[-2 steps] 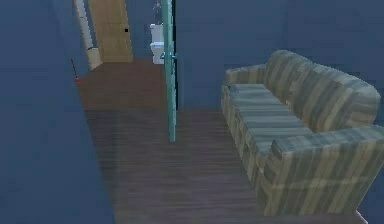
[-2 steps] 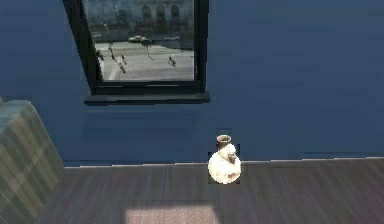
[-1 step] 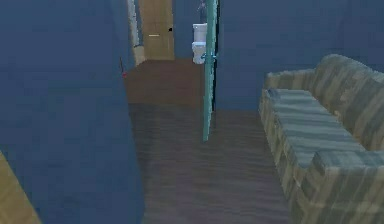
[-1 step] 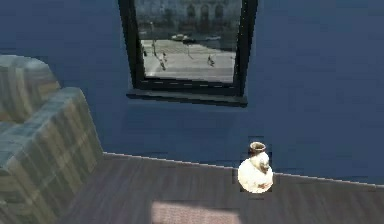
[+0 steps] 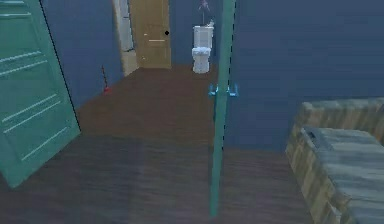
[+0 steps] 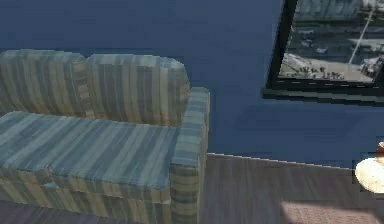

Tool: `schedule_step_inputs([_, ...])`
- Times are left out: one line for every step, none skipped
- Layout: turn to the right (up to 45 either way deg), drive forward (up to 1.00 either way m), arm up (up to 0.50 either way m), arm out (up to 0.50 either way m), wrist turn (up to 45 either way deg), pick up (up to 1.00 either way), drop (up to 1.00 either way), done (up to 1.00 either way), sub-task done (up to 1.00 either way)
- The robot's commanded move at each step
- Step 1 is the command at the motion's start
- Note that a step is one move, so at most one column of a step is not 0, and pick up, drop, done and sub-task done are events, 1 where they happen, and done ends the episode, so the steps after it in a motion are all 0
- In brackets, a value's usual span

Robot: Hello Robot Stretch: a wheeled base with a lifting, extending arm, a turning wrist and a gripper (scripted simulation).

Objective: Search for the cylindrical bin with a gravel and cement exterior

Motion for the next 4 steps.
schedule_step_inputs([-6.0,0.0,0.0,0.0,0.0,0.0,0.0,0.0,0.0])
schedule_step_inputs([0.0,0.15,0.0,0.0,0.0,0.0,0.0,0.0,0.0])
schedule_step_inputs([-15.0,0.0,0.0,0.0,0.0,0.0,0.0,0.0,0.0])
schedule_step_inputs([0.0,0.75,0.0,0.0,0.0,0.0,0.0,0.0,0.0])
